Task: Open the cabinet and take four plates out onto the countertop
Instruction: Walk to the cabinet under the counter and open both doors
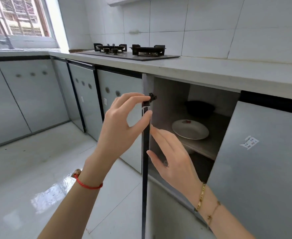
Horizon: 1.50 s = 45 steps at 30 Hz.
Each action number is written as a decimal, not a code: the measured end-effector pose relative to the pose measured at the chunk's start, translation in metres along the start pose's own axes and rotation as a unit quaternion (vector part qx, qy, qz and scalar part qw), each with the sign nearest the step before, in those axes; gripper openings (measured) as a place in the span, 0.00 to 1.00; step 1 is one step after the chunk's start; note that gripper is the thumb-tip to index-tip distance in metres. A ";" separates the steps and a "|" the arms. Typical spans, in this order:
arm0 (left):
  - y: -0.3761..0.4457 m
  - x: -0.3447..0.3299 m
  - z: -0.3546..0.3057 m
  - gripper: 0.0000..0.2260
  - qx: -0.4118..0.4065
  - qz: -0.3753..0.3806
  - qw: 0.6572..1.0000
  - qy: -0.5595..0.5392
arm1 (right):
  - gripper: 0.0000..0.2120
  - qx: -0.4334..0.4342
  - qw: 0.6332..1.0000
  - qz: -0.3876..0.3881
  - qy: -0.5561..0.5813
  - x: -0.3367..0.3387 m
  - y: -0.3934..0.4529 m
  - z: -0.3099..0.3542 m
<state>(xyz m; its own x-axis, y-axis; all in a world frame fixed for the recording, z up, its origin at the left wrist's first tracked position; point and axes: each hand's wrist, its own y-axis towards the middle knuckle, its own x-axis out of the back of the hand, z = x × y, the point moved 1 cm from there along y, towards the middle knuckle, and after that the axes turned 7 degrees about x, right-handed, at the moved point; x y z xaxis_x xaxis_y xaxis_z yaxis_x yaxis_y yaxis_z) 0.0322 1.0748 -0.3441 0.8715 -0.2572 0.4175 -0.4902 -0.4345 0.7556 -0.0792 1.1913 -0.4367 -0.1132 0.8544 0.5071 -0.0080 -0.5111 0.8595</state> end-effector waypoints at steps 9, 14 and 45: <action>-0.008 0.065 0.054 0.11 0.009 -0.088 0.989 0.119 | 0.26 0.064 0.993 0.042 0.088 -0.081 0.046 0.028; 0.004 0.091 0.090 0.11 0.026 -0.079 0.979 0.187 | 0.27 0.088 0.989 0.063 0.097 -0.118 0.077 0.036; 0.026 0.103 0.139 0.15 0.061 -0.125 0.945 0.295 | 0.26 0.039 0.986 0.155 0.054 -0.146 0.112 0.022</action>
<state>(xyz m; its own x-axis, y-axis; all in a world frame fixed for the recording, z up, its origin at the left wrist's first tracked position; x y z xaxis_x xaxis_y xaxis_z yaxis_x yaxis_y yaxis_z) 0.1074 0.9174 -0.3519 0.7985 0.3767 0.4695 -0.2340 -0.5243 0.8187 -0.0415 1.0116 -0.4135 -0.2028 0.6410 0.7402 0.1190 -0.7342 0.6684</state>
